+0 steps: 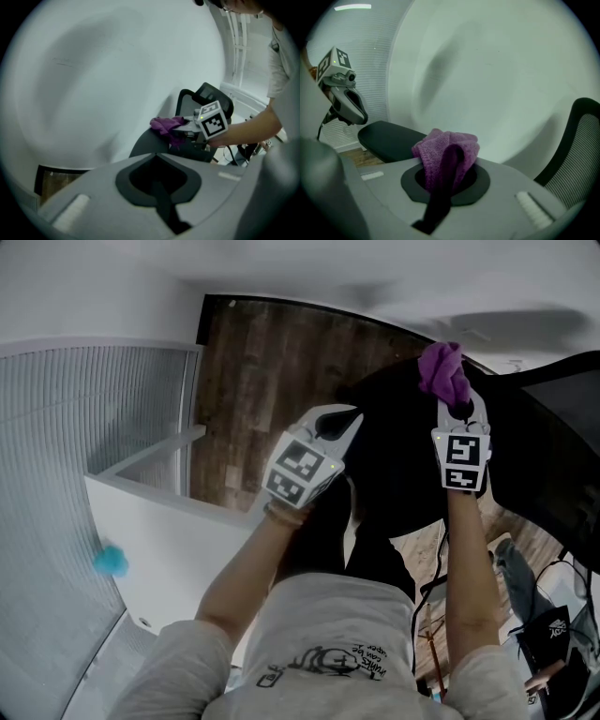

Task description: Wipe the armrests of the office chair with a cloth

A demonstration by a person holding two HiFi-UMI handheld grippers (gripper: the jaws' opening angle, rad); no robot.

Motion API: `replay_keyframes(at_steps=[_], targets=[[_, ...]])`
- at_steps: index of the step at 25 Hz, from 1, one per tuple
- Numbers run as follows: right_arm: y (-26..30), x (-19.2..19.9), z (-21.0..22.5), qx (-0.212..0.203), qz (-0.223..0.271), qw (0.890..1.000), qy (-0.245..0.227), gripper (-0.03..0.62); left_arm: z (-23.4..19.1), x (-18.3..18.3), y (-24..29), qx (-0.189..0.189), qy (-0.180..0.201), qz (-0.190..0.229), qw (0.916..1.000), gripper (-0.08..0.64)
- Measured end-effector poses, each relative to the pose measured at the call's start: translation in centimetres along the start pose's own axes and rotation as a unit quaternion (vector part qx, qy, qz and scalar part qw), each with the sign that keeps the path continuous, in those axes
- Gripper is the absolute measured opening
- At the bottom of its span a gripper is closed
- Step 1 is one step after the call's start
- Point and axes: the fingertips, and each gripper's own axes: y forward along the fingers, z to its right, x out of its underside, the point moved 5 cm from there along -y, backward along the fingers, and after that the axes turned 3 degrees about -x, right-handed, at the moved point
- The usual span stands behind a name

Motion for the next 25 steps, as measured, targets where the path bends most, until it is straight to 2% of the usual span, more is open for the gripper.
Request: replay_keyframes(at_steps=[5, 9, 11, 16, 21, 25], targets=[[-1.1, -1.5, -6.6, -0.049, 0.027, 0.998, 0.0, 0.026, 0.1, 0.6, -0.7, -0.002, 0.002, 0.0, 1.0, 0.0], [-1.9, -2.8, -11.9, -0.107, 0.05, 0.993, -0.017, 0.026, 0.2, 0.6, -1.0, -0.006, 0.002, 0.0, 1.0, 0.0], [-2.1, -3.2, -13.3, -0.126, 0.055, 0.99, -0.021, 0.026, 0.3, 0.4, -1.2, -0.007, 0.001, 0.0, 1.0, 0.0], [-2.9, -4.1, -12.5, -0.161, 0.072, 0.984, 0.025, 0.026, 0.6, -0.9, -2.0, -0.014, 0.001, 0.014, 0.9998, 0.0], [-5.4, -6.5, -10.4, -0.151, 0.097, 0.982, 0.052, 0.025, 1.9, -3.6, -3.0, -0.011, 0.005, 0.032, 0.9994, 0.0], [-8.8, -9.5, -9.0, -0.143, 0.128, 0.979, 0.065, 0.026, 4.0, -7.5, -4.8, -0.008, 0.009, 0.066, 0.9978, 0.0]])
